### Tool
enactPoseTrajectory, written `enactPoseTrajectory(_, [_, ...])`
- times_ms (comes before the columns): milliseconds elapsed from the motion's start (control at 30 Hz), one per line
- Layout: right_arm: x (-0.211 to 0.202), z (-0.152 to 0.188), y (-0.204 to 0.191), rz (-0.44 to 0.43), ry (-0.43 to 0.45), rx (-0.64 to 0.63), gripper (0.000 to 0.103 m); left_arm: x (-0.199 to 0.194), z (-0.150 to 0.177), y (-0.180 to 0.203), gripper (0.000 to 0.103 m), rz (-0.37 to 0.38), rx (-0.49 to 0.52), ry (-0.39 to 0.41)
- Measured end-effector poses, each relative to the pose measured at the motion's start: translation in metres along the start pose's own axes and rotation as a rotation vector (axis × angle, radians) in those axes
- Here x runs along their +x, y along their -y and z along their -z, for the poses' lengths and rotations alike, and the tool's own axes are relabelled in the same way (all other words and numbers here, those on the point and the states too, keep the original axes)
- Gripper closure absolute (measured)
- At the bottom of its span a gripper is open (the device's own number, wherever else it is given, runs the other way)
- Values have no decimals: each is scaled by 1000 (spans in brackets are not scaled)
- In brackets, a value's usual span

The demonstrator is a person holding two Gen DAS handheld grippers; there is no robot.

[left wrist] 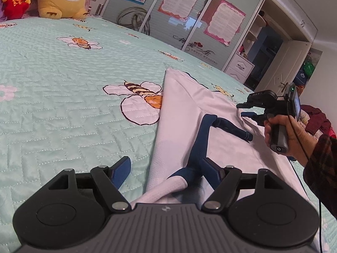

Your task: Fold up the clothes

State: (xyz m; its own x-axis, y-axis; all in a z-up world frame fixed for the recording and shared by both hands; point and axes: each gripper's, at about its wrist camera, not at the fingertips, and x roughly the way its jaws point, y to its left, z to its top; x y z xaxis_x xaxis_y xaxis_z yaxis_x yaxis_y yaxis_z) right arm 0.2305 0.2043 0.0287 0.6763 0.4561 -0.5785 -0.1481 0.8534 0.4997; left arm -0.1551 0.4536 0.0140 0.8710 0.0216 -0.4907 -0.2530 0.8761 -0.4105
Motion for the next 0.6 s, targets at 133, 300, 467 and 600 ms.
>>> enactPoseTrajectory(133, [-11,9,-6,51,27,-89,103,0,0,-1,25,3,-3,0])
enactPoseTrajectory(300, [-11,16,-12,139,34,-197,98,0,-1,-3,25,8,-7,0])
enactPoseTrajectory(467, [-17,8,-27,155,104,-265,74,0,-1,-2,24,8,-1,-2])
enactPoseTrajectory(600, [-11,7,-49,79,76,-384,74,0,0,-2,23,8,5,-2])
